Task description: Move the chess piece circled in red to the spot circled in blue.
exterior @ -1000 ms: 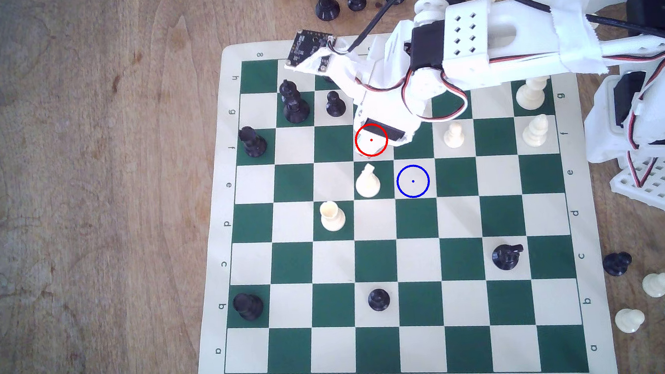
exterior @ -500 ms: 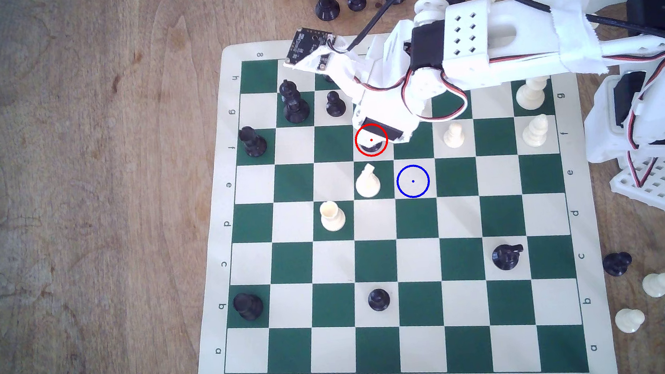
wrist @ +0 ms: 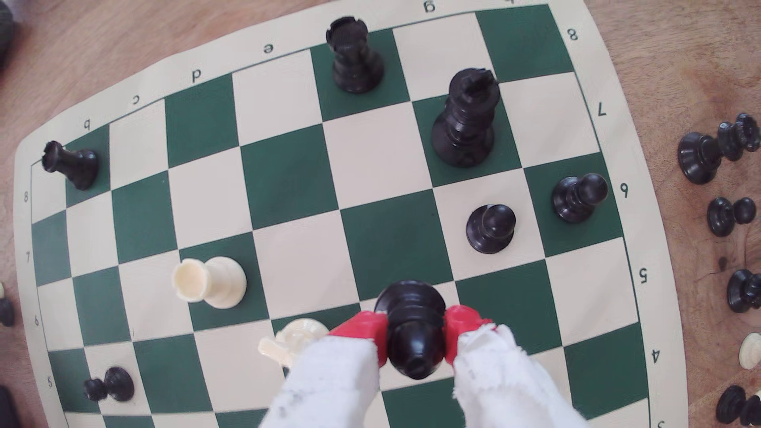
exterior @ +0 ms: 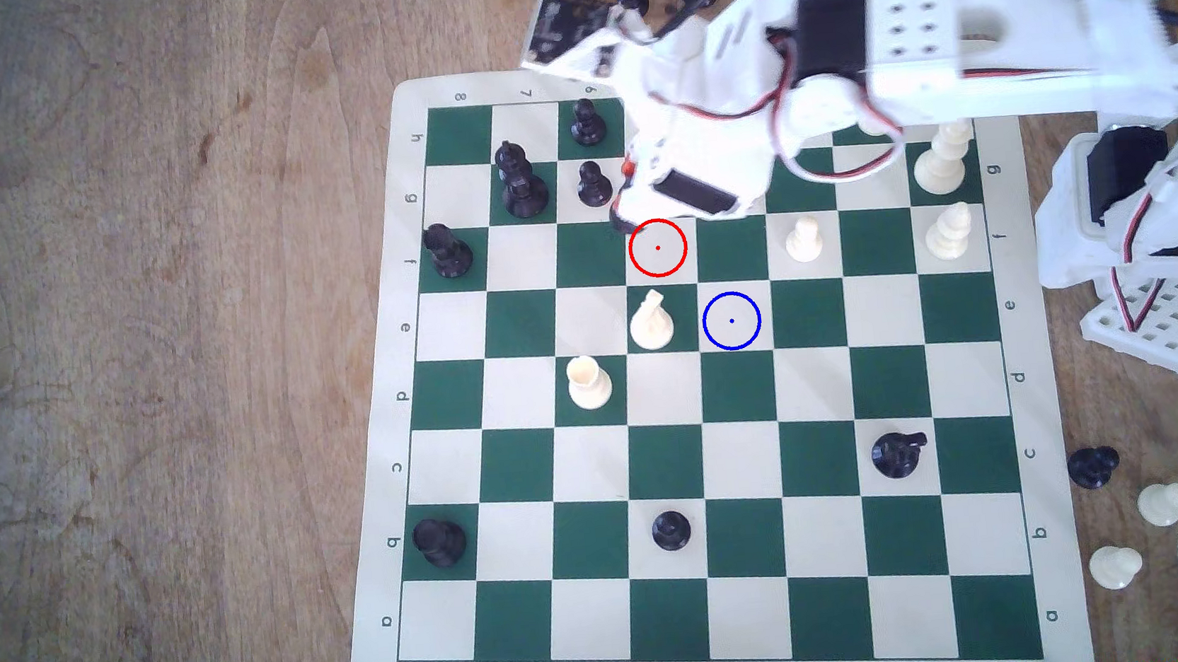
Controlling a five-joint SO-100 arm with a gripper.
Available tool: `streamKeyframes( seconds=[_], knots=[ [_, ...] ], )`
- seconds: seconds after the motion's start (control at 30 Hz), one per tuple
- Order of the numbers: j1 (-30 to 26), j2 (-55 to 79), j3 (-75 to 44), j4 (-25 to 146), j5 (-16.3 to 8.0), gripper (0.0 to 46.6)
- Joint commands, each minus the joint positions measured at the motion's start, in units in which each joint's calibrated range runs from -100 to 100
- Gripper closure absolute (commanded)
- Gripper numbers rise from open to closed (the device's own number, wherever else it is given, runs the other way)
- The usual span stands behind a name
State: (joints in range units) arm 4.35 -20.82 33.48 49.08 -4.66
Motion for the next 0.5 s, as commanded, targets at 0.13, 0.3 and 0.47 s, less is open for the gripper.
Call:
streamKeyframes(
  seconds=[0.13,0.3,0.47],
  knots=[
    [-7.2,-17.1,15.0,1.1,1.1,46.4],
    [-10.2,-15.6,18.2,0.1,0.9,46.4],
    [-10.0,-9.5,18.7,-4.8,0.8,46.4]
  ],
)
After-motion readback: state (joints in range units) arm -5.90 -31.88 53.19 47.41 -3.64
